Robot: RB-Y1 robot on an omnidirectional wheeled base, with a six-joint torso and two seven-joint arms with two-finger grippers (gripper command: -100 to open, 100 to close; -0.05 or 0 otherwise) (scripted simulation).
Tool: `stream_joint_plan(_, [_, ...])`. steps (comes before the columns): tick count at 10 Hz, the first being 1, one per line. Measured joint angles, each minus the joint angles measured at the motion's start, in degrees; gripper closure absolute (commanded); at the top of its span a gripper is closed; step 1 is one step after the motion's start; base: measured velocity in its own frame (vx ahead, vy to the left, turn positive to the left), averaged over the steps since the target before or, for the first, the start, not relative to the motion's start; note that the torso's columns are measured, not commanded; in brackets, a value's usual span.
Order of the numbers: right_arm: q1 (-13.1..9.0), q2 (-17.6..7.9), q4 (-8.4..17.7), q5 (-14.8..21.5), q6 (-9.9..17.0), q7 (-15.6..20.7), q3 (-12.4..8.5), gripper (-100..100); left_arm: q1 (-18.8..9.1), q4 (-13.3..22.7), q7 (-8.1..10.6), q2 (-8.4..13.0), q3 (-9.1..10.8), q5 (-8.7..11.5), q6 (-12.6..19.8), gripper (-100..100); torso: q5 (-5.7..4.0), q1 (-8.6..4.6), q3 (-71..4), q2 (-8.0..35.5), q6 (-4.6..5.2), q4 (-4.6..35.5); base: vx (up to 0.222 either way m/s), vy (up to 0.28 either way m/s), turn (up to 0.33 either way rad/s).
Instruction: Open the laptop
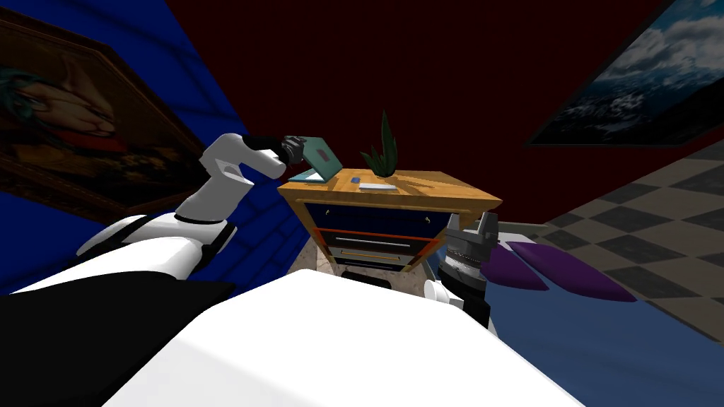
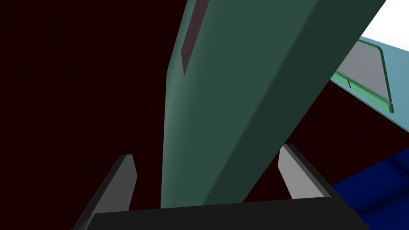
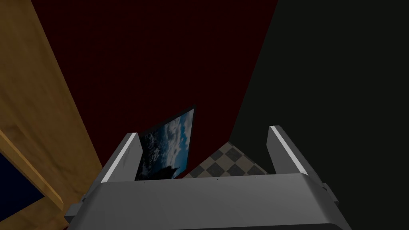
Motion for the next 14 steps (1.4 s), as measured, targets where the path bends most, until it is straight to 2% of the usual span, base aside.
stream_joint_plan(2, [0.0,0.0,0.0,0.0,0.0,0.0,0.0,0,2.8,2.5,2.87,3.5,1.08,3.4,-3.0,-100,-0.14,-0.56,0.1,0.2,-0.04,0.0,-0.01,-0.119,0.008])
stream_joint_plan(4, [0.0,0.0,0.0,0.0,0.0,0.0,0.0,0,5.7,2.7,4.13,7.1,1.41,6.7,-6.2,-100,0.03,0.14,0.1,0.2,-0.05,0.1,-0.004,-0.01,-0.003])
stream_joint_plan(7, [0.0,0.0,0.0,0.0,0.0,0.0,0.0,0,6.9,2.2,4.42,11.5,1.65,7.3,-8.5,-100,-0.03,-0.07,0.1,0.2,-0.05,0.1,-0.002,-0.02,-0.014])
stream_joint_plan(8, [0.0,0.0,0.0,0.0,0.0,0.0,0.0,0,9.0,3.5,5.76,13.0,2.73,8.7,-9.9,-100,-0.11,-0.51,0.1,0.2,-0.05,0.1,0.013,-0.158,-0.002])
stream_joint_plan(10, [0.0,0.0,0.0,0.0,0.0,0.0,0.0,0,12.0,5.3,8.11,16.2,2.71,11.9,-13.4,-100,-0.18,-0.46,0.1,0.2,0.02,0.1,-0.013,-0.068,0.012])
stream_joint_plan(12, [0.0,0.0,0.0,0.0,0.0,0.0,0.0,0,13.8,5.5,8.13,20.2,3.38,15.3,-16.9,-100,-0.05,0.07,0.2,0.3,-0.05,0.2,-0.005,0.004,-0.011])
stream_joint_plan(13, [0.0,0.0,0.0,0.0,0.0,0.0,0.0,0,13.8,5.1,8.28,22.0,3.55,15.3,-17.3,-100,-0.01,0.08,0.2,0.2,-0.06,0.1,0.01,-0.093,-0.035])
stream_joint_plan(14, [0.0,0.0,0.0,0.0,0.0,0.0,0.0,0,16.2,5.9,9.75,23.5,4.92,16.4,-18.5,-100,-0.04,-0.3,0.1,0.2,-0.06,0.1,-0.008,-0.148,0.0])
